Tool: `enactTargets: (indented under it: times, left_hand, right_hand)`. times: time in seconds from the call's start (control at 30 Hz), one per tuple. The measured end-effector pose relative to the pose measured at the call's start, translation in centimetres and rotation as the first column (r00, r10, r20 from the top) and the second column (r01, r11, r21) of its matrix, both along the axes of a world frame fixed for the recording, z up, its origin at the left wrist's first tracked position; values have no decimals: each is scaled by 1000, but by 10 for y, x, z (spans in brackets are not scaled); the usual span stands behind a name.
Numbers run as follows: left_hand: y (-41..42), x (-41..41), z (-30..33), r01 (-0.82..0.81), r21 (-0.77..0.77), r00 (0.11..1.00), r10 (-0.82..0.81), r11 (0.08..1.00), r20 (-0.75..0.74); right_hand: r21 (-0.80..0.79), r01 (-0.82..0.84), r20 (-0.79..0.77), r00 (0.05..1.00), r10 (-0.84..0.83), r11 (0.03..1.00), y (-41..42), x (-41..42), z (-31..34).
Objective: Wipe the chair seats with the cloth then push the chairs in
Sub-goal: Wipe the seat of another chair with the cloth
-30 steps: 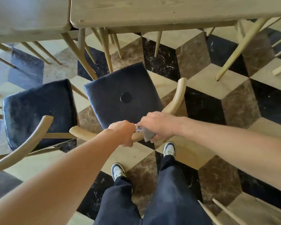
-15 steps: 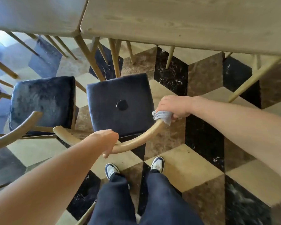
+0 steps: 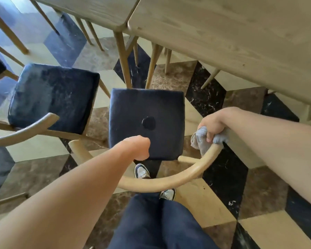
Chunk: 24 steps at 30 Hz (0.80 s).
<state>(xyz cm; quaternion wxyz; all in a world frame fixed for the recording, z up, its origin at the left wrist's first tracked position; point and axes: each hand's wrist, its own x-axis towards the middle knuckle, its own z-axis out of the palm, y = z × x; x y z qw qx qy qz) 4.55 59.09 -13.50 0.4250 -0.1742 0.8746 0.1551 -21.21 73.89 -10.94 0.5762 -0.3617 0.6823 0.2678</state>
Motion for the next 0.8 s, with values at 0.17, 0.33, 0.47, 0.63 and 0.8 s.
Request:
enactTargets:
  times: [0.17, 0.33, 0.47, 0.63, 0.8]
  left_hand:
    - [-20, -1, -37, -158, 74, 987, 158, 985, 8]
    - [-31, -16, -70, -278, 123, 961, 277, 953, 22]
    - [-36, -43, -95, -348, 136, 937, 350, 927, 9]
    - [-33, -87, -122, -487, 149, 871, 491, 861, 14]
    - [-29, -131, -149, -640, 165, 757, 652, 751, -32]
  right_hand:
    - [-339, 396, -85, 891, -446, 854, -22, 10, -60]
    - [-397, 323, -69, 923, -379, 859, -35, 28, -122]
    - [-426, 328, -58, 920, -387, 843, -36, 20, -165]
    - [-501, 531, -21, 782, -623, 683, -51, -35, -183]
    - [-714, 485, -28, 700, -713, 505, -89, -108, -204]
